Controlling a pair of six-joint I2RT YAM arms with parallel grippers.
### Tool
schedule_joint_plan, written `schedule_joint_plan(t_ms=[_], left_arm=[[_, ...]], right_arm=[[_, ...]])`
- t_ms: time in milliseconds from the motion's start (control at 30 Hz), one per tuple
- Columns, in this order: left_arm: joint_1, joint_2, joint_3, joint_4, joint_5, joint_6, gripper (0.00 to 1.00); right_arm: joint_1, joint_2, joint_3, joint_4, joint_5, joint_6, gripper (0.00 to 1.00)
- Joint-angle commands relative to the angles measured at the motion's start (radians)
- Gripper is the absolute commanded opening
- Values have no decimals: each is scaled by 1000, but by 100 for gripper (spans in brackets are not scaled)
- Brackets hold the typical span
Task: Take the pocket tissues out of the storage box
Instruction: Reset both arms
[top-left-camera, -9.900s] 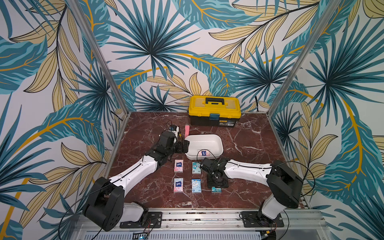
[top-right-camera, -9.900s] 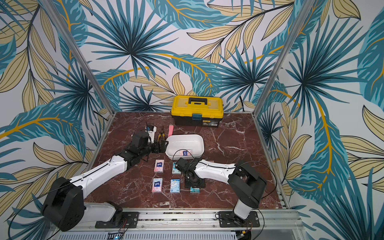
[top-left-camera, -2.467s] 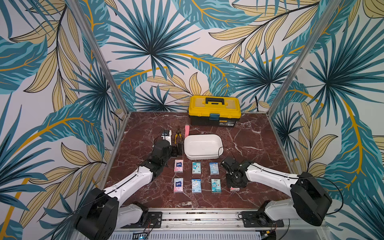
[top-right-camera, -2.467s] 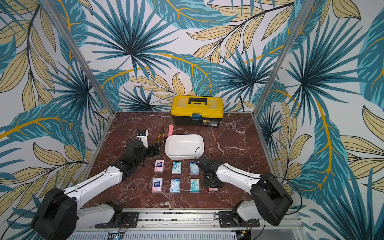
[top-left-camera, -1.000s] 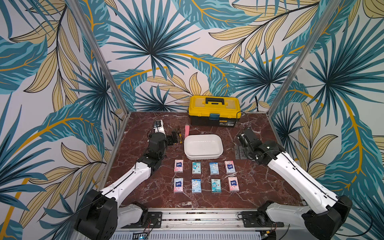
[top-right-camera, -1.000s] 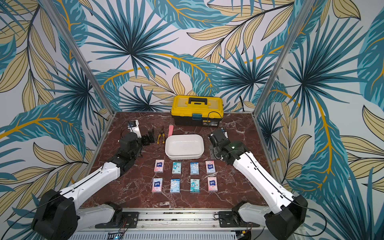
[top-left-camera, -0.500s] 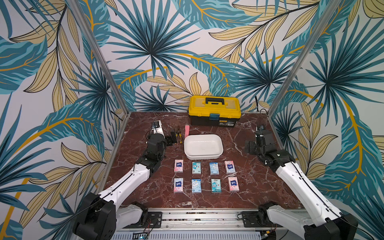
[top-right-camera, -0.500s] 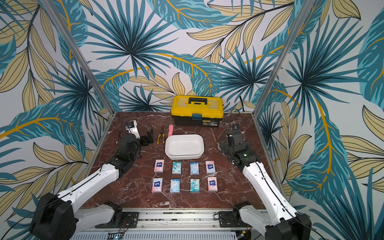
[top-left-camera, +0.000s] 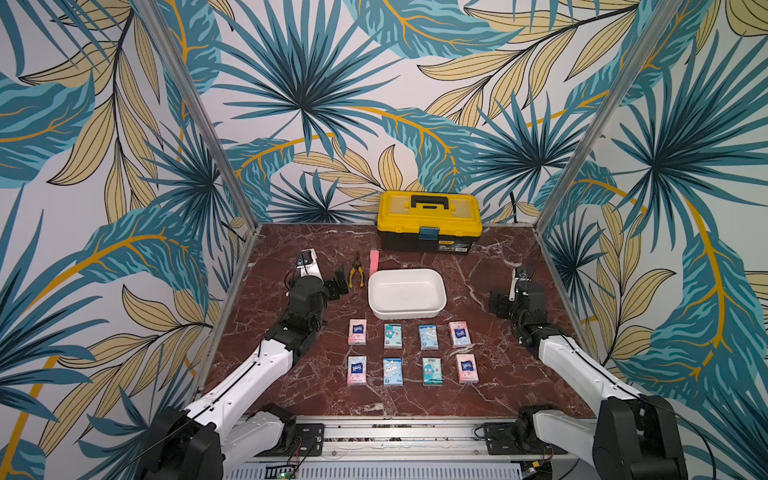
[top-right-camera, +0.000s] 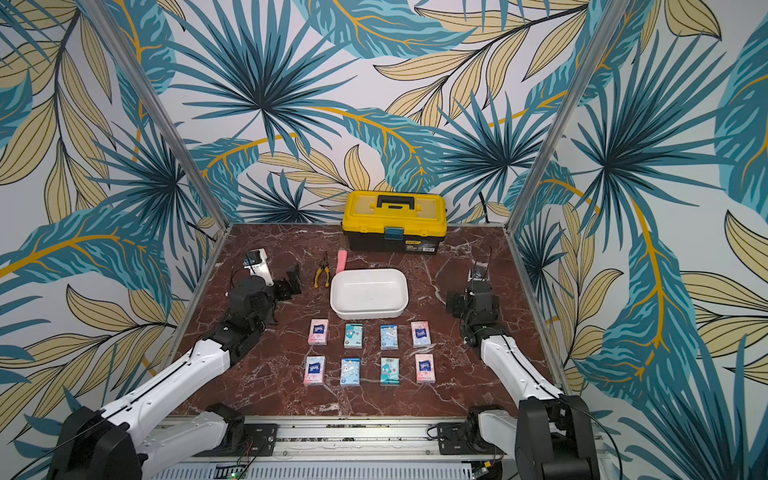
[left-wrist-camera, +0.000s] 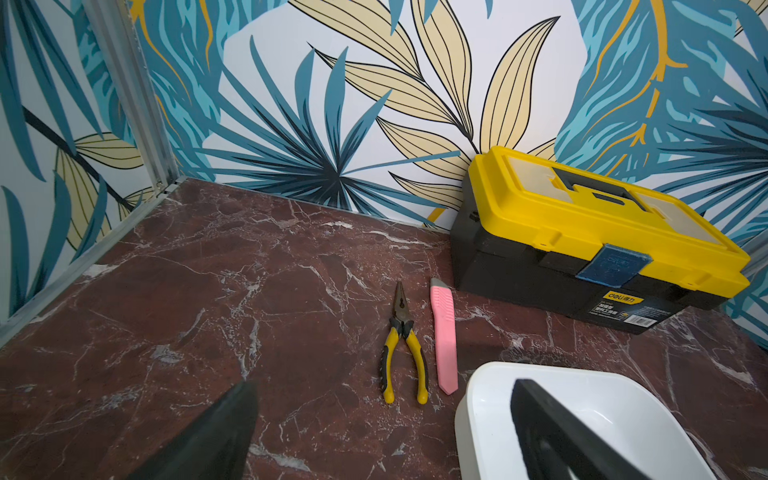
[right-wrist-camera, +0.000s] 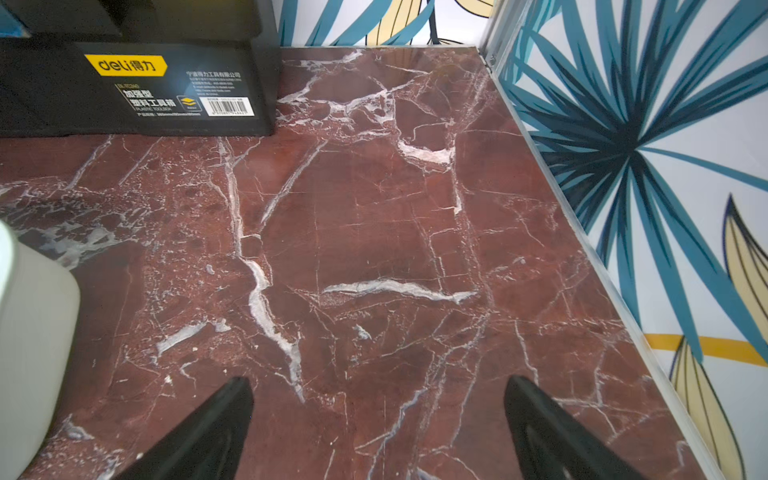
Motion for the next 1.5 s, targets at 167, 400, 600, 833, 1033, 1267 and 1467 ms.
schedule_joint_plan(t_ms=[167,400,600,833,1033,1267,1467], left_arm=[[7,-47,-4,-65,-70,22,100],[6,-82,-16,-103,-95,30,100],[8,-87,-35,-179,-185,42,100],[16,-76,-97,-68,-281,133,100],[73,42,-154,158,-283,241,100],[145,165,-226,430,-139,316,100],[183,193,-303,553,-85,360,100]], right_arm=[[-12,75,-63,350,-108,-68,99],[-13,122,-175,585,-175,-50,99],[-12,219,-177,704,-250,-49,99],[-29,321,-153,746,-224,-16,99],[-39,325,-138,720,-208,-1,99],[-39,325,-136,718,-207,-2,99],[-39,325,-135,716,-206,-2,99]])
